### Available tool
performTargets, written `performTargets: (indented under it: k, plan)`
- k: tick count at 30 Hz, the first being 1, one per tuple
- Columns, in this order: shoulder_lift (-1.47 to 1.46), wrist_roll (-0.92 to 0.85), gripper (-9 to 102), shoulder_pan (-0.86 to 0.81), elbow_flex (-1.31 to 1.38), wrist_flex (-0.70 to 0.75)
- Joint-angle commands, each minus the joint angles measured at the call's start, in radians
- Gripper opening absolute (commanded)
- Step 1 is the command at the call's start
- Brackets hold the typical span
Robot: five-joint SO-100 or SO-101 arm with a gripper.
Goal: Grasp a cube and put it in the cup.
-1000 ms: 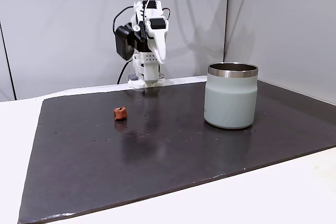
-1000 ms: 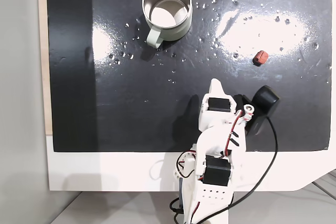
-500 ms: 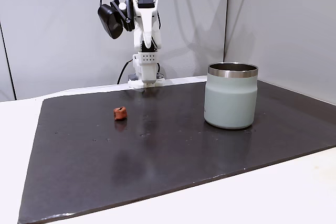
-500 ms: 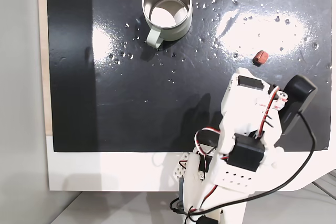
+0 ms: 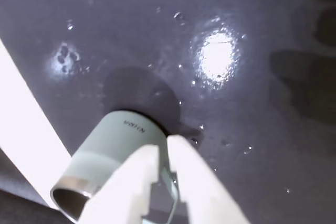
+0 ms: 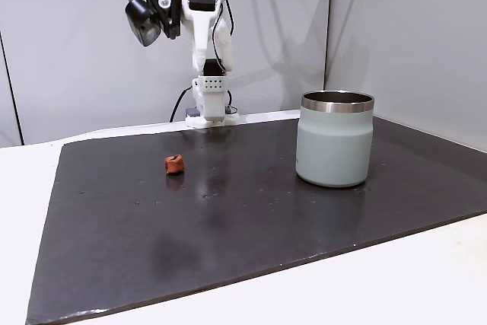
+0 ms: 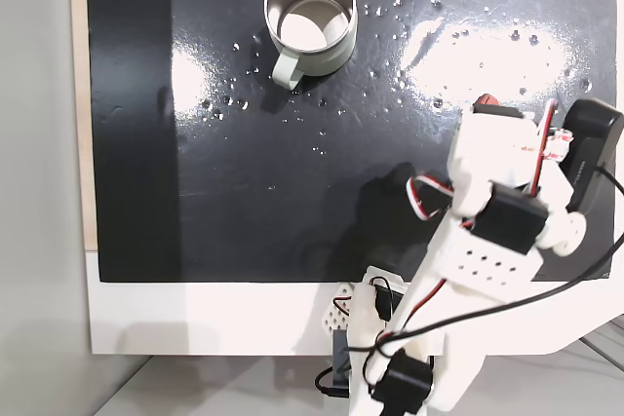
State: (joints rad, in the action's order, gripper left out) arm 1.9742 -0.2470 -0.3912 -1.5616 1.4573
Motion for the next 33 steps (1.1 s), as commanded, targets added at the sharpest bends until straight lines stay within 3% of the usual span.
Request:
performTargets:
  k: [1,14,29,33]
  plan:
    - [-0.084,-0.014,0,-0.017,0.146,0.044]
    - [-0.502,0.057,0,-0.103,0.614,0.282]
    - [-0.629,0.150,1,-0.153,0.752,0.316]
    - [-0.641,0.144,14,-0.155,0.752,0.325]
